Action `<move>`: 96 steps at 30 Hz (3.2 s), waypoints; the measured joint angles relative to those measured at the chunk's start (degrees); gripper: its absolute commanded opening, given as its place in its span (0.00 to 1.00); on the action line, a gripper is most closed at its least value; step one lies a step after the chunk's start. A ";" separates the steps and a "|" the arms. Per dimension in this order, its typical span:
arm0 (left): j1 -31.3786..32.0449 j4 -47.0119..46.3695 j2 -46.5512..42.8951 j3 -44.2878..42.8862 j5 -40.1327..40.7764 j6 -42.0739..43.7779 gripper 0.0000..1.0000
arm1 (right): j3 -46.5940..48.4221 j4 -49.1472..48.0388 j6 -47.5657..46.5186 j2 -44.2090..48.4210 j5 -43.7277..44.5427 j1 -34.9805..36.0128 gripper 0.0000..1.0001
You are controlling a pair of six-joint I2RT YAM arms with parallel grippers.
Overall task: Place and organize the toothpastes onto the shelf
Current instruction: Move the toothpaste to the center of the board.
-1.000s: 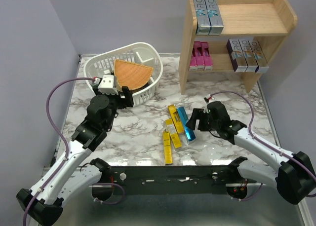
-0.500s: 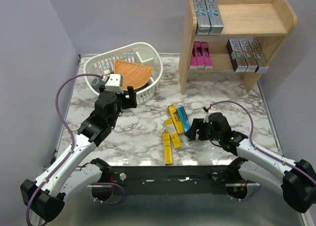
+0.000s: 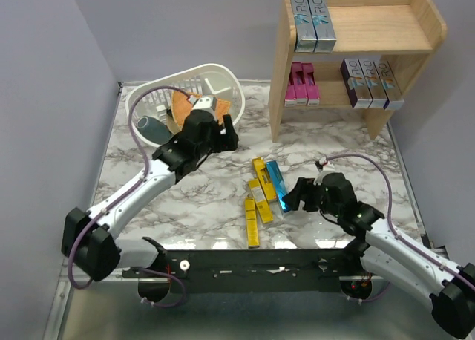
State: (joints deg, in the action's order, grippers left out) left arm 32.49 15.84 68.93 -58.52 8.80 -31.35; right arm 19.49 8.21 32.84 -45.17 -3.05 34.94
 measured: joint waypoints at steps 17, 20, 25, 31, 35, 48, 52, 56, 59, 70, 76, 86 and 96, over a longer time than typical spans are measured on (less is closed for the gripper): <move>14.53 1.60 35.82 -30.01 -1.14 2.25 0.94 | -6.23 7.21 3.23 11.74 -12.63 0.00 0.84; 14.88 1.68 40.39 -32.22 -1.36 2.71 0.94 | -6.36 5.03 2.91 8.79 -15.23 0.00 0.84; 14.88 2.56 46.86 -35.10 -1.33 2.89 0.94 | -6.82 1.70 1.92 3.48 -18.12 0.00 0.84; 14.88 3.17 51.23 -38.07 -1.36 2.80 0.94 | -6.82 -3.19 0.28 -1.22 -19.34 0.00 0.84; 14.88 3.63 52.70 -38.56 -1.40 2.23 0.94 | -6.82 -6.86 -0.26 -3.50 -19.32 0.00 0.84; 14.99 2.73 54.82 -36.20 -6.71 -4.26 0.94 | -8.59 -14.29 0.74 -3.26 -15.78 0.00 0.85; 14.82 1.07 54.05 -34.84 -7.45 -5.81 0.93 | -9.31 -16.35 1.95 -4.33 -14.93 0.13 0.85; 14.62 -0.59 53.31 -33.35 -8.46 -7.63 0.92 | -10.71 -18.62 3.48 -5.79 -13.88 0.33 0.85; 14.56 -1.57 52.96 -32.50 -8.96 -8.76 0.92 | -11.89 -19.71 4.83 -5.55 -12.33 0.37 0.84; 14.01 -5.09 51.19 -29.16 -9.46 -12.24 0.90 | -14.75 -21.31 7.96 -1.33 -8.52 0.52 0.84; 14.01 -5.73 51.17 -29.09 -9.38 -13.31 0.89 | -15.76 -22.84 10.19 -1.11 -7.91 0.52 0.81; 13.99 -11.96 49.24 -24.37 -8.48 -17.18 0.88 | -16.37 -23.89 17.42 -0.94 -5.31 0.66 0.79; 14.12 -12.83 48.17 -22.82 -6.14 -18.45 0.91 | -16.35 -22.64 19.80 0.46 -3.56 0.70 0.79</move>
State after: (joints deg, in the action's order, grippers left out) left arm 46.61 3.01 117.10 -81.34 2.66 -49.80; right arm 3.14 -14.44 52.64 -44.71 -6.61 35.64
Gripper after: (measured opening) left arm 0.887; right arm 0.791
